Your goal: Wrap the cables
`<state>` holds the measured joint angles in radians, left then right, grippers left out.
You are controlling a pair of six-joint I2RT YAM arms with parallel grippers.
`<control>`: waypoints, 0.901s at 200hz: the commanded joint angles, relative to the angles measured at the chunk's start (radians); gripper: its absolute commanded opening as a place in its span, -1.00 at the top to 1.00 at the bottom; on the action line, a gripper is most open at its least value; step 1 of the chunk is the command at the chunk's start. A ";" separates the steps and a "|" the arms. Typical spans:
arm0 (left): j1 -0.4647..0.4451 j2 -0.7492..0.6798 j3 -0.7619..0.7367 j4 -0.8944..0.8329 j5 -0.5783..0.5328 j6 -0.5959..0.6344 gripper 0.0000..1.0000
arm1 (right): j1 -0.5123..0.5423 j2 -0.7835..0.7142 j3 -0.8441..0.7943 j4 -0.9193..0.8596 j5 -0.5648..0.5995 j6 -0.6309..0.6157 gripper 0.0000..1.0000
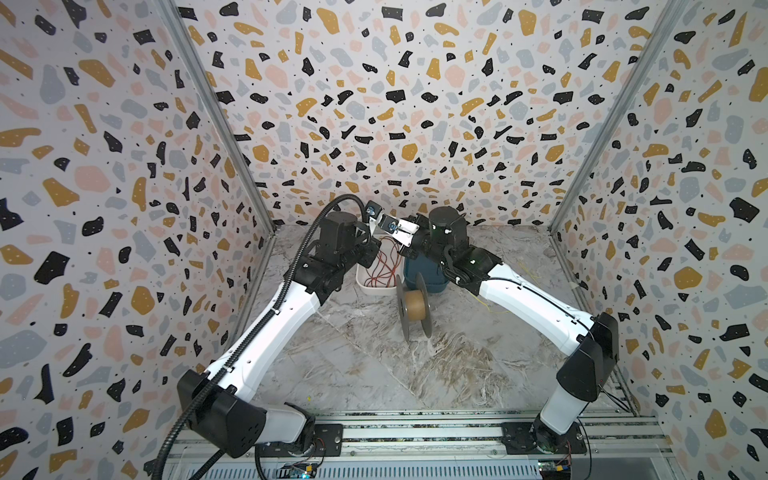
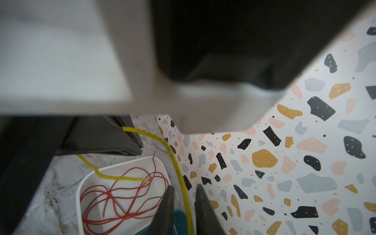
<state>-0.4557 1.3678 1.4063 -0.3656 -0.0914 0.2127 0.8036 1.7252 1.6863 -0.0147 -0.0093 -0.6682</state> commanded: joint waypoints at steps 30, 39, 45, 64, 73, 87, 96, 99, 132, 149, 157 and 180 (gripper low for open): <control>-0.005 0.013 0.055 0.005 -0.011 -0.003 1.00 | 0.005 0.002 0.028 0.004 0.060 0.003 1.00; -0.005 0.013 0.055 0.004 -0.014 -0.006 1.00 | 0.004 0.002 0.017 0.018 0.080 0.001 1.00; -0.005 0.015 0.056 0.002 -0.014 -0.012 0.76 | 0.003 -0.001 0.007 0.031 0.092 -0.001 1.00; -0.005 0.021 0.077 -0.022 -0.015 -0.050 -0.09 | -0.010 -0.009 -0.031 0.065 0.119 0.001 1.00; -0.005 0.019 0.086 -0.034 -0.019 -0.075 -0.50 | -0.024 -0.022 -0.058 0.084 0.108 0.019 1.00; -0.005 0.011 0.108 -0.061 -0.013 -0.114 -0.75 | -0.053 -0.045 -0.103 0.109 0.087 0.059 1.00; -0.005 0.001 0.123 -0.080 -0.004 -0.140 -0.98 | -0.070 -0.063 -0.132 0.120 0.072 0.083 1.00; -0.005 -0.003 0.127 -0.086 0.002 -0.147 -0.99 | -0.077 -0.068 -0.144 0.124 0.071 0.094 1.00; -0.005 -0.074 0.094 -0.097 0.084 -0.249 -0.97 | -0.117 -0.120 -0.231 0.158 0.101 0.199 1.00; -0.005 -0.116 0.029 -0.066 0.111 -0.357 -0.89 | -0.149 -0.147 -0.273 0.161 0.115 0.283 1.00; -0.005 -0.137 -0.015 -0.039 0.119 -0.417 -0.85 | -0.168 -0.161 -0.295 0.168 0.120 0.322 1.00; -0.005 -0.172 -0.127 0.001 0.132 -0.566 -0.72 | -0.214 -0.207 -0.357 0.182 0.131 0.425 1.00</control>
<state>-0.4557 1.2194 1.3773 -0.4225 -0.0040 -0.1429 0.6292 1.6127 1.3636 0.1097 0.0940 -0.4126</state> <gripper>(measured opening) 0.886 0.047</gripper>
